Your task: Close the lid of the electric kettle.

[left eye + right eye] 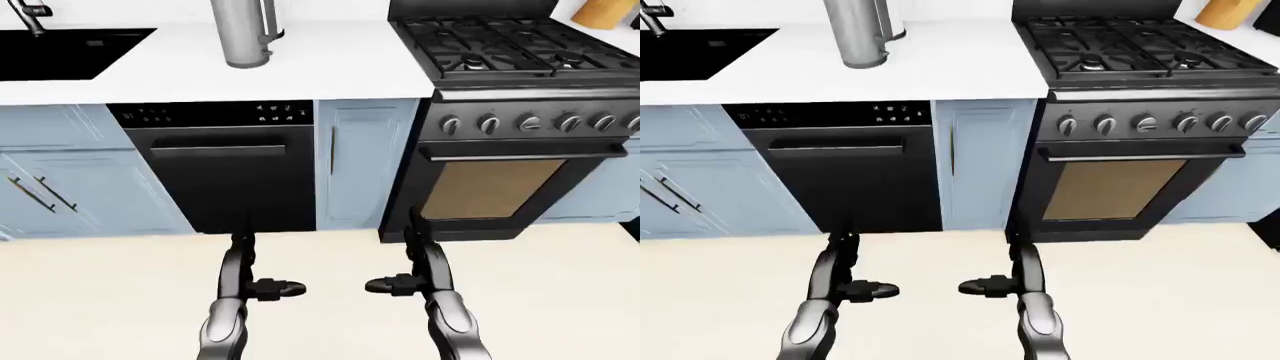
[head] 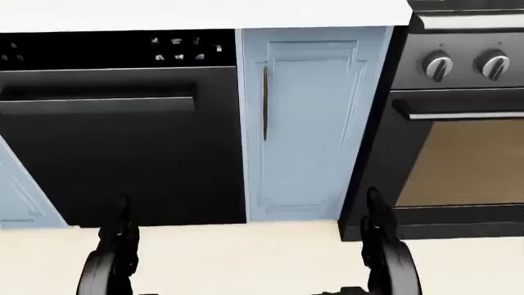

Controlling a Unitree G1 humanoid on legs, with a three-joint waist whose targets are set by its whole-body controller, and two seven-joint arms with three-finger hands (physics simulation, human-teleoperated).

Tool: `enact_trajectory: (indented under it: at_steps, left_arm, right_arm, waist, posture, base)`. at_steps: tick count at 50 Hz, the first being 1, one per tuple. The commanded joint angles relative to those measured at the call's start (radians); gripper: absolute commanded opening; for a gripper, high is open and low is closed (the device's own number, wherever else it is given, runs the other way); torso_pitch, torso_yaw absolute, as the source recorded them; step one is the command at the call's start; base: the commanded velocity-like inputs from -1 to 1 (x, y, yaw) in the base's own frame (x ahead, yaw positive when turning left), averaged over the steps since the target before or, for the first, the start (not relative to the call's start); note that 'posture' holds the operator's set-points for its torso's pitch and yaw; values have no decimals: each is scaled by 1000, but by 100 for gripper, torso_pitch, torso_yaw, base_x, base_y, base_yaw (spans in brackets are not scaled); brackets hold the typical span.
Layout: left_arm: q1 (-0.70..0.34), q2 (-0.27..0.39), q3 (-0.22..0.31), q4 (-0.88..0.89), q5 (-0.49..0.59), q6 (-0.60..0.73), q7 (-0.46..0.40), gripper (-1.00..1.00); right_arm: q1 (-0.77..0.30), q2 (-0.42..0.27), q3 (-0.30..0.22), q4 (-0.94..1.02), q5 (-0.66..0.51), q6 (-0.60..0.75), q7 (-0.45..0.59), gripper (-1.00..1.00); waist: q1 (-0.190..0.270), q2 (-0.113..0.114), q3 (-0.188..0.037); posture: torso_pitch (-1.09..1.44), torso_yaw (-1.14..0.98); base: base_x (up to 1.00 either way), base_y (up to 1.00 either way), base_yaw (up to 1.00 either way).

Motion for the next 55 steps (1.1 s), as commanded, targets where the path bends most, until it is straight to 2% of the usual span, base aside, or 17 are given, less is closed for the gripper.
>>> enact_trajectory:
  at_steps: [1, 3, 4, 5, 7, 8, 24, 29, 33, 35, 43, 47, 51, 55]
  left_arm:
    - [-50, 9, 13, -42, -11, -78, -4, 100]
    - [-53, 10, 13, -29, -10, -86, -5, 100]
    - [-55, 10, 13, -24, -9, -88, -5, 100]
    - [-59, 11, 14, -16, -9, -93, -5, 100]
    - [-64, 12, 15, -3, -10, -100, -6, 100]
    - [-64, 12, 15, 3, -9, -105, -6, 100]
    - [-58, 13, 13, -9, -5, -99, -11, 100]
    - [-49, 16, 18, -93, -11, -41, -14, 100]
    - [-40, 24, 27, -222, 2, 29, -14, 100]
    - [-40, 26, 41, -311, -14, 99, -19, 100]
    - [-70, 44, 104, -574, -64, 306, -20, 100]
    - [-107, 70, 169, -656, -111, 396, -11, 100]
    - [-133, 104, 222, -686, -133, 431, 2, 100]
    - [-177, 145, 303, -768, -200, 534, 20, 100]
  right_arm:
    - [-35, -4, 2, -61, -5, -68, 0, 100]
    - [-36, -5, 1, -51, -5, -72, 1, 100]
    - [-35, -5, 1, -50, -7, -73, 0, 100]
    - [-33, -5, 1, -56, -10, -68, -2, 100]
    - [-36, -7, 1, -46, -16, -71, -3, 100]
    - [-39, -7, 1, -38, -18, -76, -3, 100]
    - [-23, -6, 4, -97, -30, -34, 4, 100]
    - [-16, -11, -3, -147, -42, -2, 3, 100]
    - [1, -15, -15, -316, -27, 109, 18, 100]
    - [11, -18, -20, -434, -28, 189, 21, 100]
    - [7, -26, -64, -688, -33, 371, 39, 100]
    - [-16, -39, -106, -861, -34, 516, 59, 100]
    - [-36, -44, -144, -942, -30, 589, 67, 100]
    - [-94, -68, -220, -1083, 9, 753, 66, 100]
  waist:
    - [-2, -8, -1]
    - [7, -1, -61]
    - [7, -1, -52]
    - [6, -6, -17]
    - [7, -8, -69]
    - [8, -7, -74]
    - [8, -4, -92]
    - [7, -3, -92]
    - [8, -4, -89]
    - [9, -4, -87]
    - [8, -4, -84]
    - [10, -3, -80]
    - [10, 0, -75]
    - [9, 0, -74]
  posture:
    - [0, 0]
    - [0, 0]
    - [0, 0]
    - [0, 0]
    - [0, 0]
    - [0, 0]
    - [0, 0]
    - [0, 0]
    - [0, 0]
    - [0, 0]
    - [0, 0]
    - [0, 0]
    - [0, 0]
    - [0, 0]
  base:
    - [0, 0, 0]
    - [0, 0, 0]
    - [0, 0, 0]
    - [0, 0, 0]
    - [0, 0, 0]
    - [0, 0, 0]
    - [0, 0, 0]
    - [0, 0, 0]
    - [0, 0, 0]
    - [0, 0, 0]
    - [0, 0, 0]
    - [0, 0, 0]
    - [0, 0, 0]
    - [0, 0, 0]
